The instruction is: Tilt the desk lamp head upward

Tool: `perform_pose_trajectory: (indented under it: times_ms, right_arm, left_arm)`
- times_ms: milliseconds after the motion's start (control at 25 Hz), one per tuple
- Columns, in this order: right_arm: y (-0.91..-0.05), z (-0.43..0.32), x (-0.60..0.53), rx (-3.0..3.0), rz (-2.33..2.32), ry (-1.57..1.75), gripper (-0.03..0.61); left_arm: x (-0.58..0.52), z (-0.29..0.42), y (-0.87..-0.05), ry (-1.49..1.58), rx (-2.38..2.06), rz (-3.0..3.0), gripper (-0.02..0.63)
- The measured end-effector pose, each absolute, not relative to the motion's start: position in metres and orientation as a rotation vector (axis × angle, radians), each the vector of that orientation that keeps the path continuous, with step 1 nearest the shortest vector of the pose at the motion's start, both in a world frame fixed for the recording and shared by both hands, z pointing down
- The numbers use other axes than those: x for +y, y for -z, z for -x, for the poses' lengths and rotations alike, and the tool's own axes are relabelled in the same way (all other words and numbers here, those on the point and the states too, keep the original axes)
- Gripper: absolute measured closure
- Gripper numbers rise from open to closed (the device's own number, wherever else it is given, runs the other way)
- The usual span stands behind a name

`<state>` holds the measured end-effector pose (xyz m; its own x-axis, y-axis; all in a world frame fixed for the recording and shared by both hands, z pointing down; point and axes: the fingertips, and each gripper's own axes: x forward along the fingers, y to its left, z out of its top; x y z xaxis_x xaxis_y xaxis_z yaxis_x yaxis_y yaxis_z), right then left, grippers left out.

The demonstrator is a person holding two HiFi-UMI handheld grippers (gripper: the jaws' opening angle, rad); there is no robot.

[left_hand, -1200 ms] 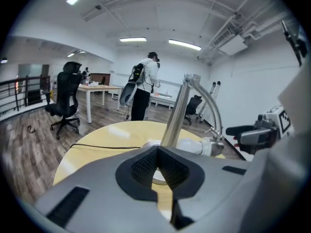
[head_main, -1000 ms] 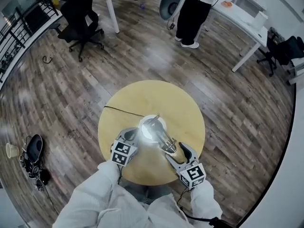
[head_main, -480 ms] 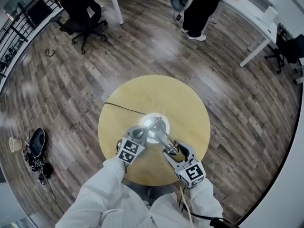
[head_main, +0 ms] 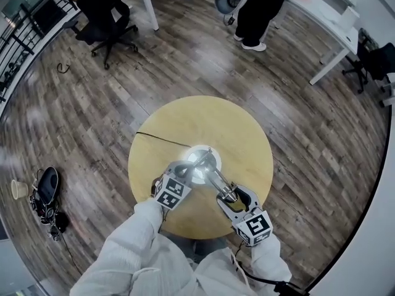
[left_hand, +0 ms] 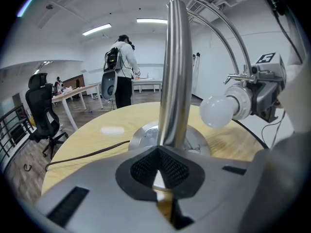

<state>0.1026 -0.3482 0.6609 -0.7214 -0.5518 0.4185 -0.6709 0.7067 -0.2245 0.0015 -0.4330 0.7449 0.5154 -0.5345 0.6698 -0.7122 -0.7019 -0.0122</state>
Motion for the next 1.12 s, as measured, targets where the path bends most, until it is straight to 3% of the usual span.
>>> perform_pose_trajectory:
  times_ms: [1120]
  right_arm:
    - [-0.462,-0.139,-0.322,-2.441,-1.19,-0.479,0.316]
  left_arm:
    - [-0.429,0.001,-0.739,-1.002,-0.979,-2.494,0.615]
